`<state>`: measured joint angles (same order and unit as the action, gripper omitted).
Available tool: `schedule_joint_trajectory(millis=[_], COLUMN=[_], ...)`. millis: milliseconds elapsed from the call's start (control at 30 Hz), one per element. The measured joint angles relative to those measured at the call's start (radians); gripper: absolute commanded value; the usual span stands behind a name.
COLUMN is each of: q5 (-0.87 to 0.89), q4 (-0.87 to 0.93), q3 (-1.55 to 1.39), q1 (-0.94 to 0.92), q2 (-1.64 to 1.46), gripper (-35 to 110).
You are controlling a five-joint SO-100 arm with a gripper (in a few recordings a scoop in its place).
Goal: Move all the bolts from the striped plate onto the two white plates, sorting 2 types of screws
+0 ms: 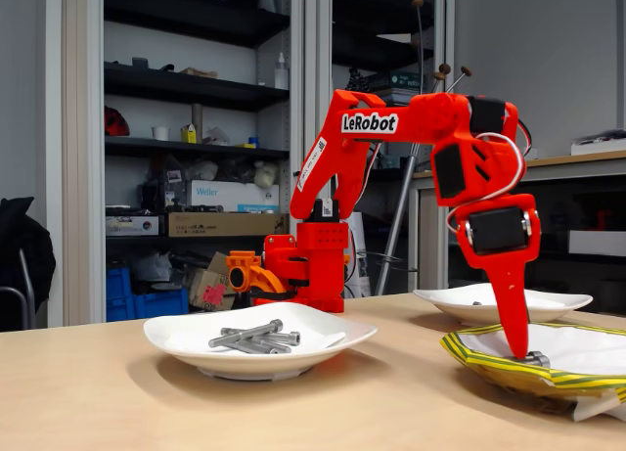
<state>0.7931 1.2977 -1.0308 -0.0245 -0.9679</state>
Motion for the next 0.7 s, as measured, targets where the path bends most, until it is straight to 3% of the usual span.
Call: schedule_joint_trajectory(millis=[333,700], q5=[-0.025,-0.144], q4=[0.083,0.084], q3=[0.100,0.308], q1=[0.018,0.017], q2=[0.066,0.209], gripper=[11,12])
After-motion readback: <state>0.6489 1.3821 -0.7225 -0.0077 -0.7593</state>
